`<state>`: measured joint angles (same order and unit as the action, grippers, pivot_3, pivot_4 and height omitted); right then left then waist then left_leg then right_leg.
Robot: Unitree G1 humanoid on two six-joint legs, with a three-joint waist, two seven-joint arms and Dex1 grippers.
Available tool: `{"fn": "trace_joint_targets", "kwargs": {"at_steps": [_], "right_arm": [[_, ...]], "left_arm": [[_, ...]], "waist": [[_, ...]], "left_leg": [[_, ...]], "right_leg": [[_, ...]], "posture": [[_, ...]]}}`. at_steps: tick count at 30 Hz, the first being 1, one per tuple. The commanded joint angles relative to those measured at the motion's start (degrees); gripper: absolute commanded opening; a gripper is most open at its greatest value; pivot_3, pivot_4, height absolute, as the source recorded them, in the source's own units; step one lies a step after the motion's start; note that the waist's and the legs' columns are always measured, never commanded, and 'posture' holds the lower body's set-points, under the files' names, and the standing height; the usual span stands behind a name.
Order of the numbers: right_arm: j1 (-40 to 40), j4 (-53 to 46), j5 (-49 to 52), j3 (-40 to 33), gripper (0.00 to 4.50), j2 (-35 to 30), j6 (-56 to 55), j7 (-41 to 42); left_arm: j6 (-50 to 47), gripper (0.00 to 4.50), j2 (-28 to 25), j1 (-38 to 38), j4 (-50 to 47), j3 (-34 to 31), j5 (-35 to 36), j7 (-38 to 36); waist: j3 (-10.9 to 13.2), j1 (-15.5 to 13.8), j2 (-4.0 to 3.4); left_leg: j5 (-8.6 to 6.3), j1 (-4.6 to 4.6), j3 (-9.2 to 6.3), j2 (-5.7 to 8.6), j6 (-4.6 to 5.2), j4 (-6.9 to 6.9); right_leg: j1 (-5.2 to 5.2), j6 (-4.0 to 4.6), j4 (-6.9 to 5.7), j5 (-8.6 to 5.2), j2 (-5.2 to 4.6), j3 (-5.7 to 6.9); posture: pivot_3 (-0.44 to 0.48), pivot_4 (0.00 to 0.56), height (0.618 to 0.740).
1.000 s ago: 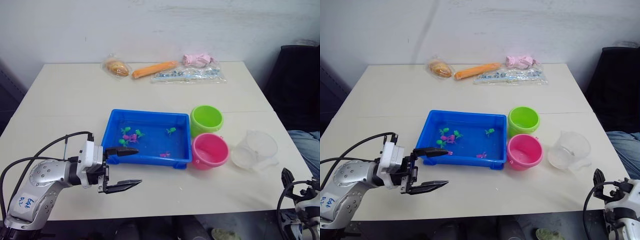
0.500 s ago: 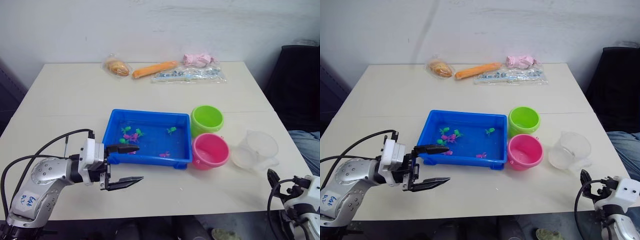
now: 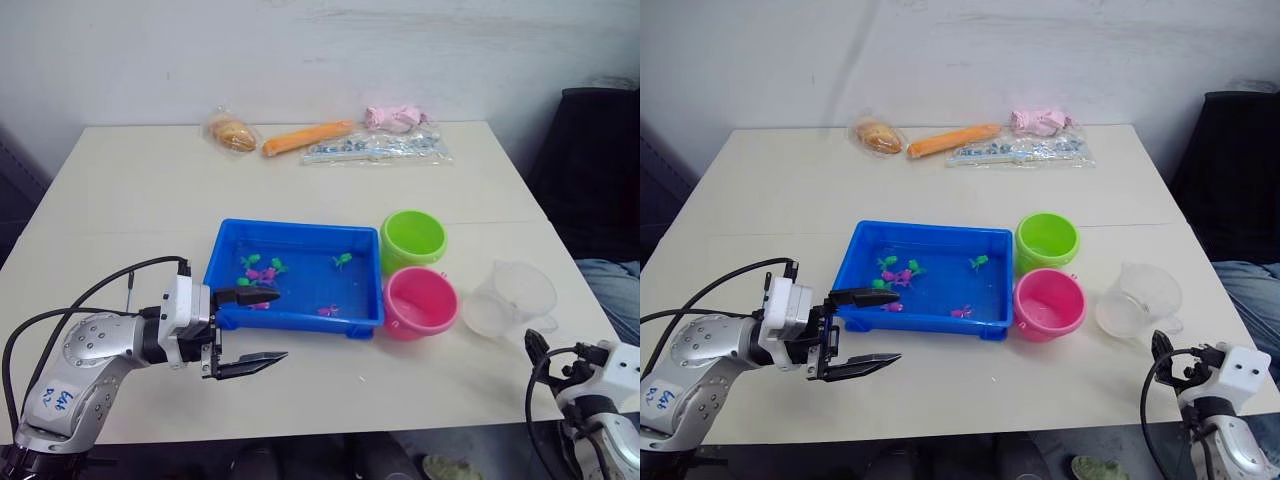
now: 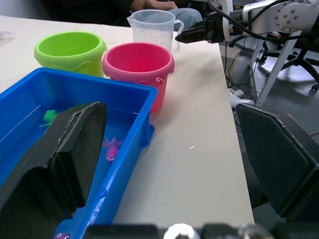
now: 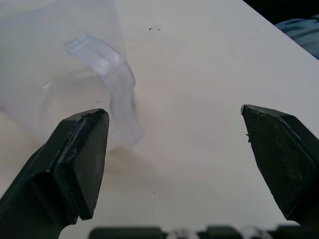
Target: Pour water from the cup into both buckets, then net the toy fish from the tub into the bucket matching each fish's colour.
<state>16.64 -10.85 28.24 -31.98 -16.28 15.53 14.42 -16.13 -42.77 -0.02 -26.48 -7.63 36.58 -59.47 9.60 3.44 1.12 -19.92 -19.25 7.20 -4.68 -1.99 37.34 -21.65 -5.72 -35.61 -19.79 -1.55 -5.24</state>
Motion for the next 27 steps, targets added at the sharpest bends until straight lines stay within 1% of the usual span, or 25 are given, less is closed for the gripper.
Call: {"fn": "trace_joint_targets", "kwargs": {"at_steps": [1, 7, 16, 24, 27], "right_arm": [[-1.2, 0.51, -0.03, -1.88, 4.5, -0.82, -1.15, -1.09], [-2.7, 2.42, -2.48, -2.39, 4.5, -0.92, -2.8, -3.55], [-6.72, 4.12, -0.53, -1.96, 4.5, 1.07, -1.85, -6.71], [-9.78, 7.5, 0.3, -2.02, 4.5, 0.01, -2.71, -5.71], [-10.67, 8.98, 0.21, -1.29, 4.5, -0.76, -3.39, -3.93]], "left_arm": [[0.97, 4.48, 0.29, -0.89, -0.76, -0.1, -0.49, -0.1], [1.35, 4.48, 0.58, -1.06, -0.47, -0.21, -1.06, -0.04], [1.29, 4.48, 2.01, -1.9, -0.53, 0.37, -2.02, 1.18], [1.34, 4.48, 2.73, -2.42, -0.26, 0.85, -2.52, 1.43], [1.39, 4.48, 2.96, -2.5, -0.2, 0.95, -2.69, 1.51]], "waist": [[0.01, 0.0, -0.01], [0.02, 0.01, -0.03], [0.03, 0.04, -0.04], [0.08, 0.27, -0.12], [0.09, 0.41, -0.14]], "left_leg": [[0.0, 0.0, 0.01, 0.0, 0.0, 0.0], [0.01, 0.0, 0.06, 0.02, -0.01, 0.0], [0.02, 0.01, 0.09, 0.01, -0.02, 0.01], [0.03, 0.02, 0.22, 0.0, -0.03, 0.0], [0.03, 0.02, 0.25, 0.0, -0.03, 0.0]], "right_leg": [[-0.01, 0.0, 0.0, 0.0, 0.0, 0.0], [-0.02, -0.02, 0.0, 0.01, 0.02, 0.0], [-0.02, -0.05, -0.01, 0.02, 0.03, 0.0], [-0.09, -0.08, -0.01, 0.04, 0.06, -0.01], [-0.1, -0.09, -0.01, 0.04, 0.07, -0.02]], "posture": [[0.0, 0.15, 0.74], [0.0, 0.15, 0.74], [0.0, 0.15, 0.74], [0.0, 0.15, 0.74], [0.0, 0.15, 0.74]]}}
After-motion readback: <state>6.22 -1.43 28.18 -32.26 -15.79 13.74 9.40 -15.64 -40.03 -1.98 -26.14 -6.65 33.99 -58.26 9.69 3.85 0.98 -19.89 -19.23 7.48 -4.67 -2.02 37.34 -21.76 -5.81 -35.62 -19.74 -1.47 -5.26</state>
